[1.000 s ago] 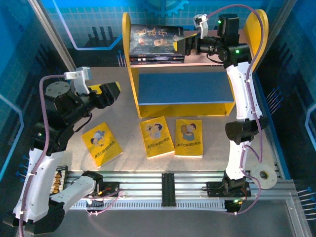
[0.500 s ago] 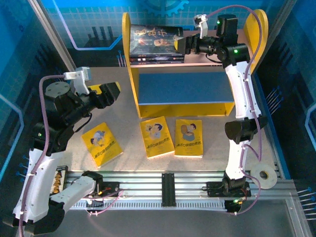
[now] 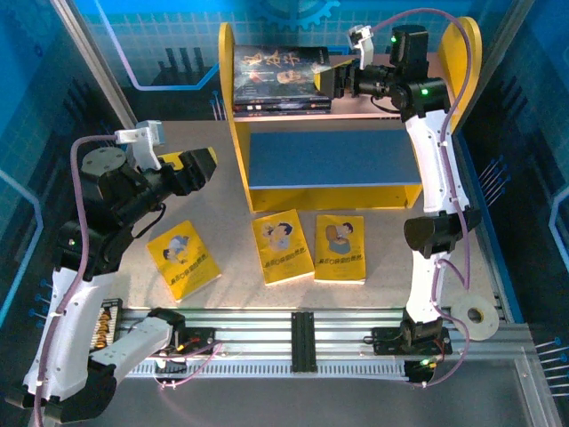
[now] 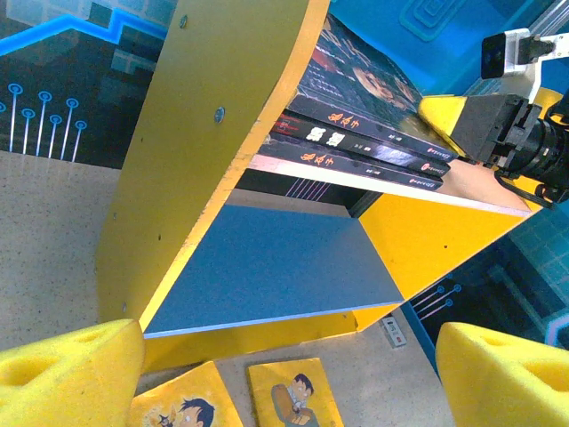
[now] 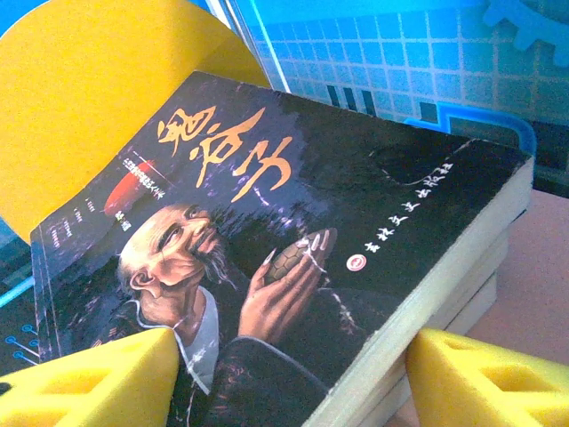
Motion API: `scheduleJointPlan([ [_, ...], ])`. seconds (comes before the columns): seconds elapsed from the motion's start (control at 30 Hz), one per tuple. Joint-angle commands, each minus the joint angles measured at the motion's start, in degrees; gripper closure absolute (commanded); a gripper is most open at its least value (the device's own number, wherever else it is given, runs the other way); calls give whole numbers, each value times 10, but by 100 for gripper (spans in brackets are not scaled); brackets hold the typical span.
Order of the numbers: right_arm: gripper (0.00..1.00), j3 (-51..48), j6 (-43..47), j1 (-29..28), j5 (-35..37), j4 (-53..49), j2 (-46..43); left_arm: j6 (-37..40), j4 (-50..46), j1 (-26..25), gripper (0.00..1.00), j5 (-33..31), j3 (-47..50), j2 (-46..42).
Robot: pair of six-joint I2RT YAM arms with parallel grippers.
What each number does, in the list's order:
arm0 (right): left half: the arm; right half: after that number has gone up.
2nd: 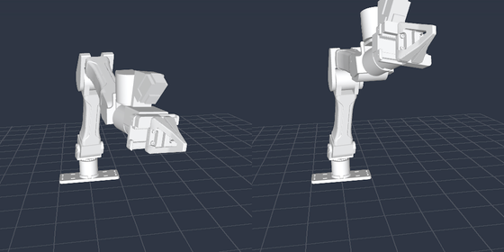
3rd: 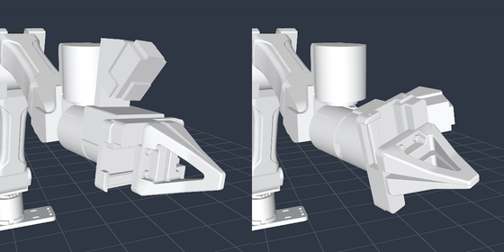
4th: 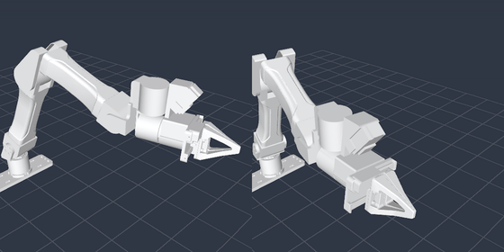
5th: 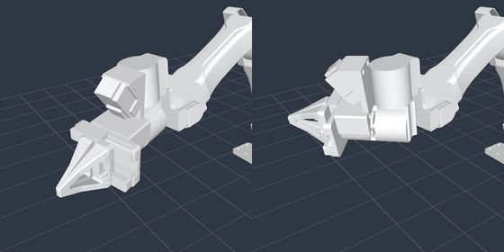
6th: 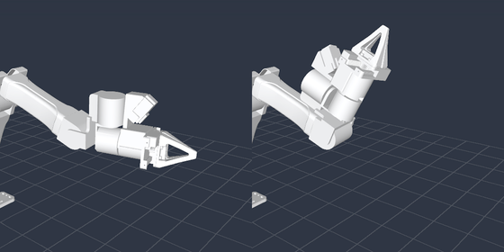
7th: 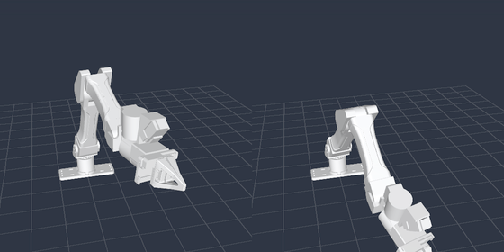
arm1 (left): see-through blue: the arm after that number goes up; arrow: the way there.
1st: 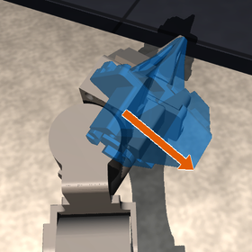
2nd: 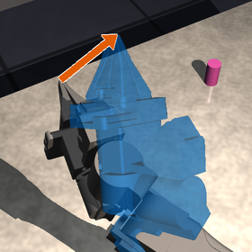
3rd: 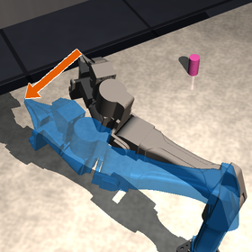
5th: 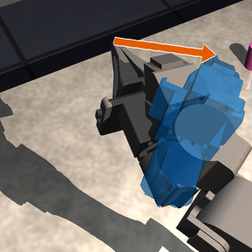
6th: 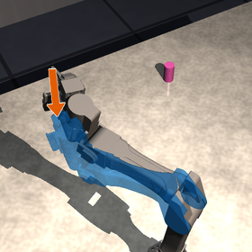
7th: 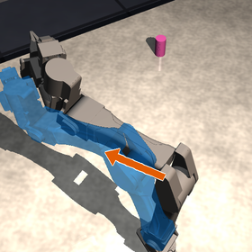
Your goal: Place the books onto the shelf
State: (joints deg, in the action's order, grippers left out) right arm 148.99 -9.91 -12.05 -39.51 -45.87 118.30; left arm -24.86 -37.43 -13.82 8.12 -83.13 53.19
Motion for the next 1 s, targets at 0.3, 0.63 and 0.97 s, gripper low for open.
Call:
scheduleJointPlan([
  [0.3,33,1,38,-26,-84,-52,5,15,8,0,14,-7,5,-3],
  [0.63,23,-45,-24,-28,-63,0,-18,11,12,0,14,-5,9,-3],
  [0.97,14,-184,-107,-4,-42,136,-91,15,12,0,13,-7,5,4],
])
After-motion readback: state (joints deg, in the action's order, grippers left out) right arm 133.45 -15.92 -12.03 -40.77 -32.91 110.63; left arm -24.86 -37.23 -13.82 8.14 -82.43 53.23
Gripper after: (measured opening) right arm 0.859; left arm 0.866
